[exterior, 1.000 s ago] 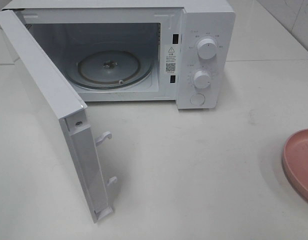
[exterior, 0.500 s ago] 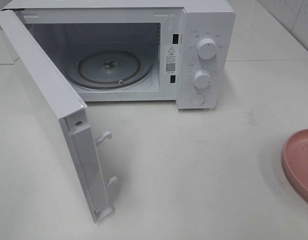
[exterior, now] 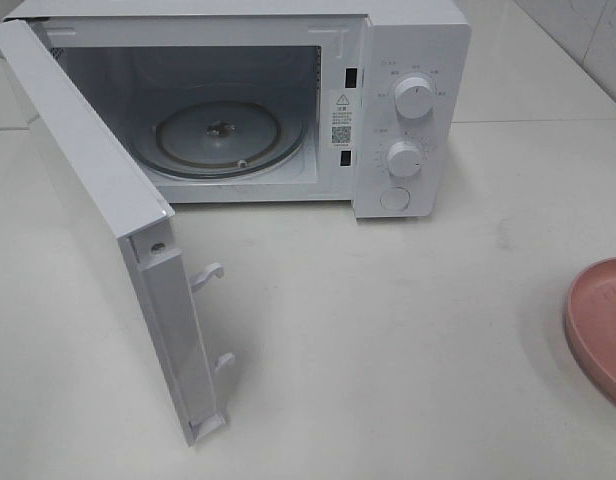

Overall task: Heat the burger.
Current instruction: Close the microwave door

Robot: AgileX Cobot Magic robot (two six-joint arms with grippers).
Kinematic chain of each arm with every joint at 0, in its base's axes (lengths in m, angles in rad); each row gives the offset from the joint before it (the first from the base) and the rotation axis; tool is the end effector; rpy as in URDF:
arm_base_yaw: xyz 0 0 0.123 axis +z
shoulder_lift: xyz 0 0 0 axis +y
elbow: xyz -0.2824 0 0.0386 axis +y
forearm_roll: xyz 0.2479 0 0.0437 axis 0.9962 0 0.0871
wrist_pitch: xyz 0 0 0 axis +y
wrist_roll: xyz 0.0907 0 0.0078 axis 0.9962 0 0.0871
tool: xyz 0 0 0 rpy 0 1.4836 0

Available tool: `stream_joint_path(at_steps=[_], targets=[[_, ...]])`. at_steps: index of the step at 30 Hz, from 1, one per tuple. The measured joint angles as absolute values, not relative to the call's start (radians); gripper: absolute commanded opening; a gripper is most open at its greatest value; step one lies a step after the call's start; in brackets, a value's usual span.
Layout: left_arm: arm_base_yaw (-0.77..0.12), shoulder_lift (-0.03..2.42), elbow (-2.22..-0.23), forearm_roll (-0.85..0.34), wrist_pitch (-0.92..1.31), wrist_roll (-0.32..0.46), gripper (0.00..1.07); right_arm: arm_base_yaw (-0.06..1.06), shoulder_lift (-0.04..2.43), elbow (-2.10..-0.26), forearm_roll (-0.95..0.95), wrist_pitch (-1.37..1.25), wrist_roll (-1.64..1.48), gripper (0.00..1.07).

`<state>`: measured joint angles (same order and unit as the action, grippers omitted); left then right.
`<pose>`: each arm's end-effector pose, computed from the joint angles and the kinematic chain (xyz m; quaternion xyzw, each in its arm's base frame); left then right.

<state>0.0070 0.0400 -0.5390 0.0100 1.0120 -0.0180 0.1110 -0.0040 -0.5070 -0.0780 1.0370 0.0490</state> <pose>-0.0010 0.0008 0.2921 -0.0106 0.8405 0.0020 0.5417 -0.0048 -0.0067 0.2812 -0.0249 0.8430 0.0040 0.5372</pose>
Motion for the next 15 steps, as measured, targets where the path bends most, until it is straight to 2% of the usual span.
stream_joint_path(at_steps=[3, 5, 6, 8, 9, 10, 11, 12, 13, 14, 15], targets=[[0.007, 0.055, -0.543, 0.01, 0.996, -0.018, 0.89, 0.111, -0.004, -0.507, -0.078, 1.037, 0.049, 0.76], [0.007, 0.139, -0.545, 0.009, 0.912, -0.018, 0.74, 0.111, -0.004, -0.507, -0.078, 1.037, 0.049, 0.76], [0.007, 0.139, -0.545, 0.009, 0.912, -0.018, 0.74, 0.111, -0.004, -0.507, -0.078, 1.037, 0.049, 0.76], [0.007, 0.214, -0.545, 0.0, 0.849, -0.018, 0.47, 0.111, -0.004, -0.507, -0.078, 1.037, 0.049, 0.76], [0.007, 0.214, -0.545, 0.0, 0.849, -0.018, 0.47, 0.111, -0.004, -0.507, -0.078, 1.037, 0.049, 0.76], [0.007, 0.242, -0.545, 0.0, 0.833, -0.018, 0.39, 0.111, -0.004, -0.507, -0.078, 1.037, 0.049, 0.76], [0.007, 0.3, -0.545, -0.006, 0.797, -0.018, 0.24, 0.111, -0.004, -0.507, -0.078, 1.037, 0.049, 0.76], [0.007, 0.3, -0.545, -0.006, 0.797, -0.018, 0.24, 0.111, -0.004, -0.507, -0.078, 1.037, 0.049, 0.76], [0.007, 0.324, -0.545, -0.007, 0.774, -0.018, 0.14, 0.111, -0.004, -0.507, -0.078, 1.037, 0.049, 0.76], [0.007, 0.324, -0.545, -0.007, 0.774, -0.018, 0.14, 0.111, -0.004, -0.507, -0.078, 1.037, 0.049, 0.76], [0.007, 0.377, -0.545, -0.011, 0.733, -0.018, 0.0, 0.111, -0.004, -0.507, -0.078, 1.037, 0.049, 0.76]])
